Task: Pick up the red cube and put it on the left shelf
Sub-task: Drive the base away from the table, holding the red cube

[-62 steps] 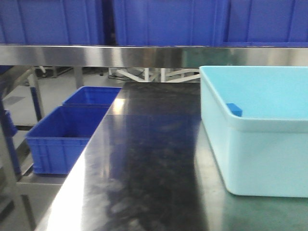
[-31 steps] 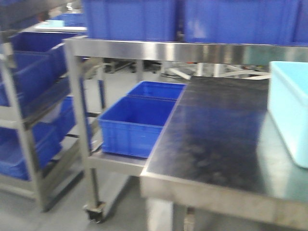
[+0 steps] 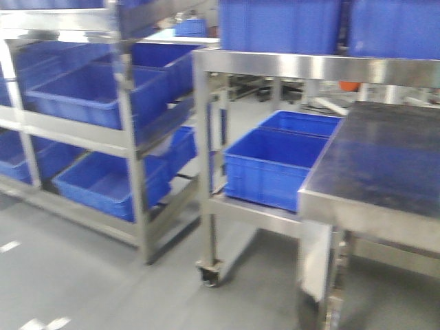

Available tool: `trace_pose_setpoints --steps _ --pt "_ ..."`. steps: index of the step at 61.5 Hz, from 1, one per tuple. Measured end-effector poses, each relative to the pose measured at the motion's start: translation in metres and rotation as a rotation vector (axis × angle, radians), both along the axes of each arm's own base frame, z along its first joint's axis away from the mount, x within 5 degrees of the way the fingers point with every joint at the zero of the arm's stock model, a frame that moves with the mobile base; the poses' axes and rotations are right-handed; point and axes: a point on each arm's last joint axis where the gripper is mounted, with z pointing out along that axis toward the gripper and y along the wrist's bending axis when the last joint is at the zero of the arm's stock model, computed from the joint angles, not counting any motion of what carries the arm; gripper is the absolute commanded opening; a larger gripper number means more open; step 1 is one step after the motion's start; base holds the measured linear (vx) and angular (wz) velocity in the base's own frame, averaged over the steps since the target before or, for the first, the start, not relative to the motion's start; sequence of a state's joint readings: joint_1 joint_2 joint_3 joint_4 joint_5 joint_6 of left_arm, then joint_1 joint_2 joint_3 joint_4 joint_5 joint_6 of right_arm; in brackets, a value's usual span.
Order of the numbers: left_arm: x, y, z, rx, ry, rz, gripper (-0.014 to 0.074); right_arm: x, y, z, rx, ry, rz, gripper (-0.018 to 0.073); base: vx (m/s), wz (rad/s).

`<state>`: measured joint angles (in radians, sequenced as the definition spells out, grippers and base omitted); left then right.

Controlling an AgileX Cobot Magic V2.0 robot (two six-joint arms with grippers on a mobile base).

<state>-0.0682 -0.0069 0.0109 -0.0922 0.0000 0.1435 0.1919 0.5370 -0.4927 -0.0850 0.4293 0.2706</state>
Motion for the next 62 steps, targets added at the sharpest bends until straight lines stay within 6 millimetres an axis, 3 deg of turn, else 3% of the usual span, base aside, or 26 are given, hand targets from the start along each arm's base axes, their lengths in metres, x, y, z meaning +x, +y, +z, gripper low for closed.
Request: trace_pose_setpoints --steps 62 --pt "0.0 0.0 0.0 0.0 0.0 0.0 0.0106 0.0 0.0 0.0 0.0 0.0 0.0 0.006 -0.21 0.49"
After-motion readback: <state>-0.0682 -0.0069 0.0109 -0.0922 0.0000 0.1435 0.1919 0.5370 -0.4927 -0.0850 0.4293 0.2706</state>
